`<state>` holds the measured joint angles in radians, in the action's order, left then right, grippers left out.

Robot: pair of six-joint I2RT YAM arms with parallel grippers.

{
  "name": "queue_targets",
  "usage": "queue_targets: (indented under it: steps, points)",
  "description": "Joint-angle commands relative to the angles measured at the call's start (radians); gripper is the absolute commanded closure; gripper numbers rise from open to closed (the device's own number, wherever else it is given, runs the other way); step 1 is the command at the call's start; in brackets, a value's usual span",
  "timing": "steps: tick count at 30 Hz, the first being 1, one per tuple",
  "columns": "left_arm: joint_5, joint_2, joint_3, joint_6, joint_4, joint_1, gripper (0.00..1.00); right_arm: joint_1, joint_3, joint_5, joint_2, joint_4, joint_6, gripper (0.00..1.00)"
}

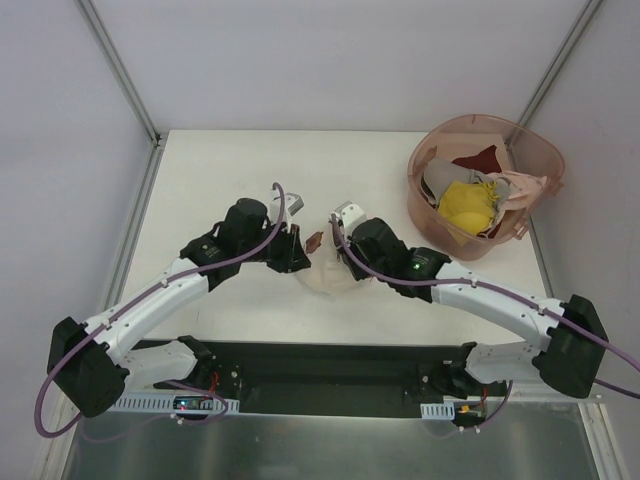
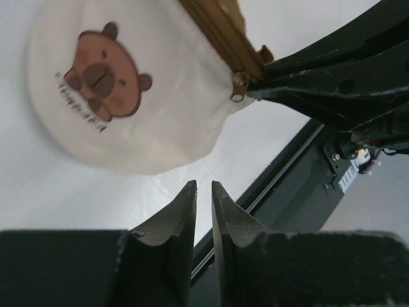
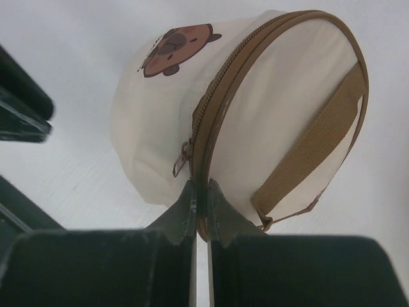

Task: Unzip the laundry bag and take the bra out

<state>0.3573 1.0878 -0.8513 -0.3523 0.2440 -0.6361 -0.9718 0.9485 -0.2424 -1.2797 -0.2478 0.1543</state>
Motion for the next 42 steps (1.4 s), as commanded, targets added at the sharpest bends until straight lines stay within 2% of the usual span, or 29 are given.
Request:
queue_targets:
  steps: [1, 4, 7, 13, 22, 33, 36, 42]
  points:
    - [0.12, 0.047, -0.077, -0.011, -0.084, -0.036, 0.82, 0.019, 0.024, 0.123, 0.083, -0.025, 0.004, 0.99]
    - [0.144, 0.06, -0.072, -0.082, -0.168, -0.036, 0.74, 0.034, 0.012, 0.161, 0.112, -0.039, -0.019, 0.99]
    - [0.228, 0.067, -0.059, -0.158, -0.241, -0.037, 0.73, 0.061, -0.005, 0.204, 0.141, -0.039, -0.048, 0.99]
    - [0.313, 0.087, 0.007, -0.333, -0.506, -0.065, 0.75, 0.071, -0.007, 0.227, 0.164, -0.045, -0.061, 0.99]
    - [0.289, 0.205, -0.02, -0.287, -0.491, -0.074, 0.71, 0.073, -0.002, 0.275, 0.204, -0.051, -0.078, 0.99]
    - [0.246, 0.195, 0.014, -0.243, -0.469, -0.073, 0.48, 0.081, -0.007, 0.308, 0.249, -0.077, -0.081, 0.99]
    - [0.241, 0.202, 0.005, -0.241, -0.471, -0.074, 0.48, 0.081, -0.005, 0.322, 0.244, -0.076, -0.081, 0.99]
    - [0.244, 0.222, -0.002, -0.246, -0.525, -0.076, 0.52, 0.082, -0.001, 0.35, 0.235, -0.064, -0.088, 0.99]
